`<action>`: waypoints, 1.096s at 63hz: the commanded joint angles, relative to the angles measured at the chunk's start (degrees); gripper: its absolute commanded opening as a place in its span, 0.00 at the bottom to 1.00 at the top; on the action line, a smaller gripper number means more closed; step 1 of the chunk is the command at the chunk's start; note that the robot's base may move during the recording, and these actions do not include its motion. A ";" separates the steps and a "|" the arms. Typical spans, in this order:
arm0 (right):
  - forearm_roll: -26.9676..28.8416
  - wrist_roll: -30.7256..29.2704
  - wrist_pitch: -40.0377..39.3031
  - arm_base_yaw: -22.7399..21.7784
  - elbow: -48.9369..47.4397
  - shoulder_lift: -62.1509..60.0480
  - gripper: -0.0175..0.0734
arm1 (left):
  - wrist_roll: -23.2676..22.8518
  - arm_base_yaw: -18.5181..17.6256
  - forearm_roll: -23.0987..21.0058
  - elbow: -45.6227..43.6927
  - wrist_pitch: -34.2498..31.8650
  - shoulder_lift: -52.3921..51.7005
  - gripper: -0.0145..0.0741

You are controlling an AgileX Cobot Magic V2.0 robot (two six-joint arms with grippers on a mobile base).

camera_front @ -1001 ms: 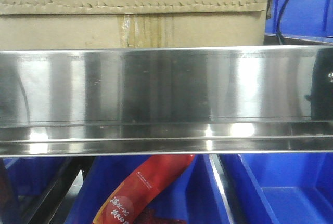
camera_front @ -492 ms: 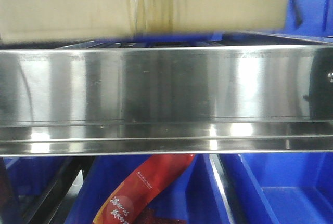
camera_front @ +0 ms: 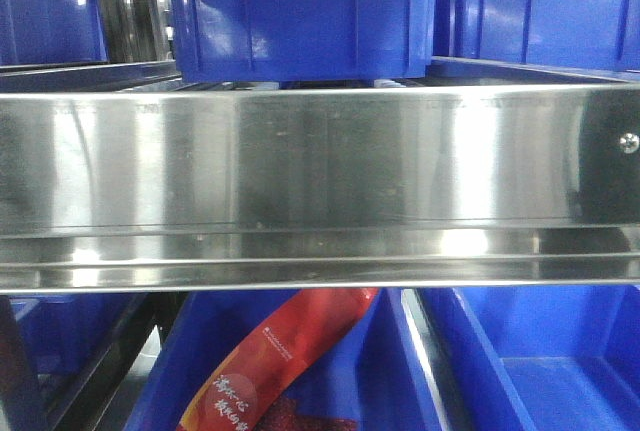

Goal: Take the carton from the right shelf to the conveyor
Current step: 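Lift the brown carton off the shelf with both grippers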

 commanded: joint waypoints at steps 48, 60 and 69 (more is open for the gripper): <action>-0.35 -1.13 -0.63 -0.60 5.44 -1.63 0.12 | -1.69 -2.84 4.06 7.65 -0.98 -4.53 0.15; -0.35 -1.13 -0.63 -0.60 5.44 -1.63 0.12 | -1.69 -2.84 4.06 7.65 -0.98 -4.53 0.15; -0.35 -1.13 -0.63 -0.60 5.44 -1.63 0.12 | -1.69 -2.84 4.06 7.65 -0.98 -4.53 0.15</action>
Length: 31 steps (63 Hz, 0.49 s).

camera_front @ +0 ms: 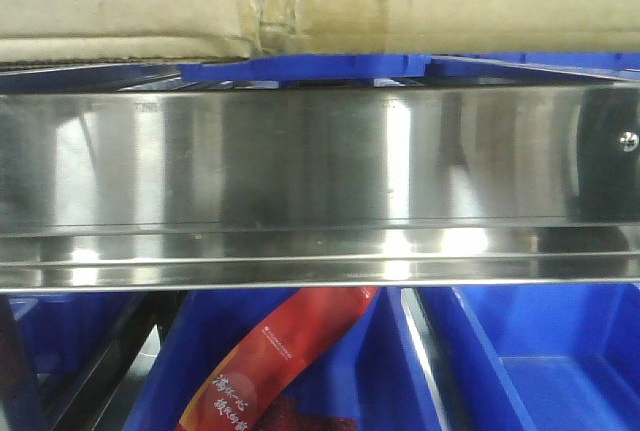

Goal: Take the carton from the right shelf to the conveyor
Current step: 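Lift the brown carton off the shelf with both grippers, then hold the carton with both grippers while the base turns away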

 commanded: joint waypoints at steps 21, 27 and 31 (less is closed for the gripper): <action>-2.24 -1.13 -1.34 -0.60 -0.12 -0.47 0.12 | 0.39 0.09 1.84 -0.21 -1.19 -1.06 0.15; -2.24 -1.13 -1.34 -0.60 -0.12 -0.47 0.12 | 0.39 0.09 1.84 -0.21 -1.19 -1.06 0.15; -2.24 -1.13 -1.34 -0.60 -0.12 -0.47 0.12 | 0.39 0.09 1.84 -0.21 -1.19 -1.06 0.15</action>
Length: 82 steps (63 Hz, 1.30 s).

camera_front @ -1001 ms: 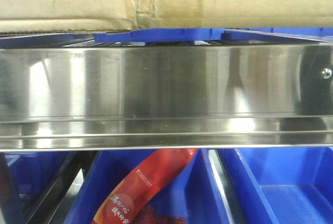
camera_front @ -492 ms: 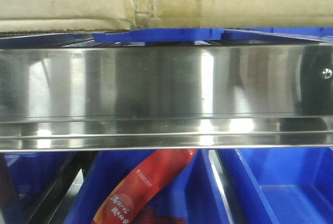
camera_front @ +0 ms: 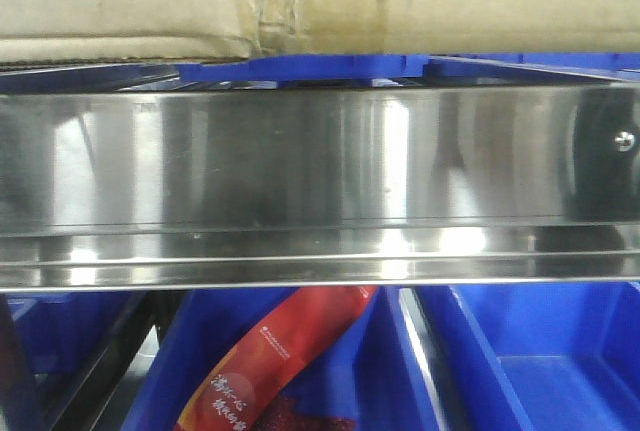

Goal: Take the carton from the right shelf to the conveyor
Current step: 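Hold the carton with both grippers while the base turns away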

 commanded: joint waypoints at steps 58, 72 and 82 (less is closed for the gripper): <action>-2.24 -1.13 -1.24 -0.60 -0.12 -0.47 0.12 | 0.39 0.09 1.73 -0.21 -1.19 -1.06 0.15; -2.24 -1.13 -1.24 -0.60 -0.12 -0.47 0.12 | 0.39 0.09 1.73 -0.21 -1.19 -1.06 0.15; -2.24 -1.13 -1.24 -0.60 -0.12 -0.47 0.12 | 0.39 0.09 1.73 -0.21 -1.19 -1.06 0.15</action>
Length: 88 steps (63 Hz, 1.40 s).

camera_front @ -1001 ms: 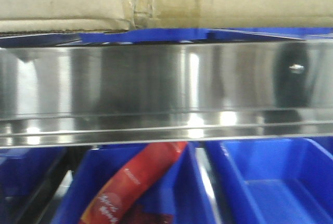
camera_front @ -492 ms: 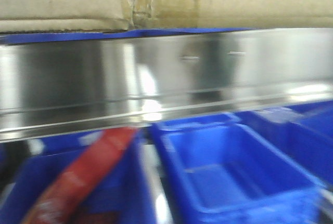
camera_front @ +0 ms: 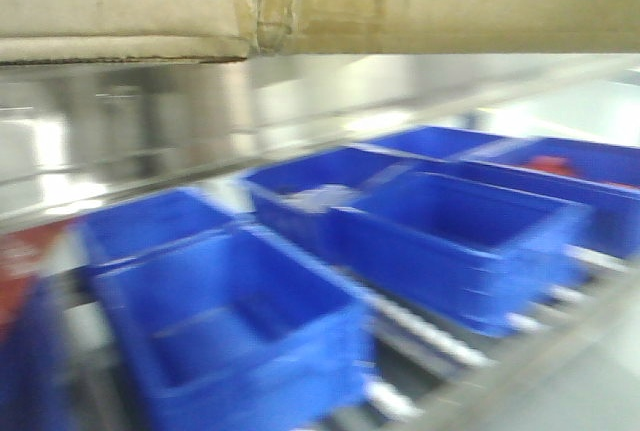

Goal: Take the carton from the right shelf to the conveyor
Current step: 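Hold the carton with both grippers while the base turns away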

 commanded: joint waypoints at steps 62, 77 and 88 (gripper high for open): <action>-2.45 -1.13 -1.13 -0.60 -0.12 -0.47 0.12 | 0.39 0.09 1.63 -0.21 -1.19 -0.94 0.15; -2.45 -1.13 -1.13 -0.60 -0.12 -0.47 0.12 | 0.39 0.09 1.63 -0.21 -1.19 -0.94 0.15; -2.45 -1.13 -1.13 -0.60 -0.12 -0.47 0.12 | 0.39 0.09 1.63 -0.21 -1.19 -0.94 0.15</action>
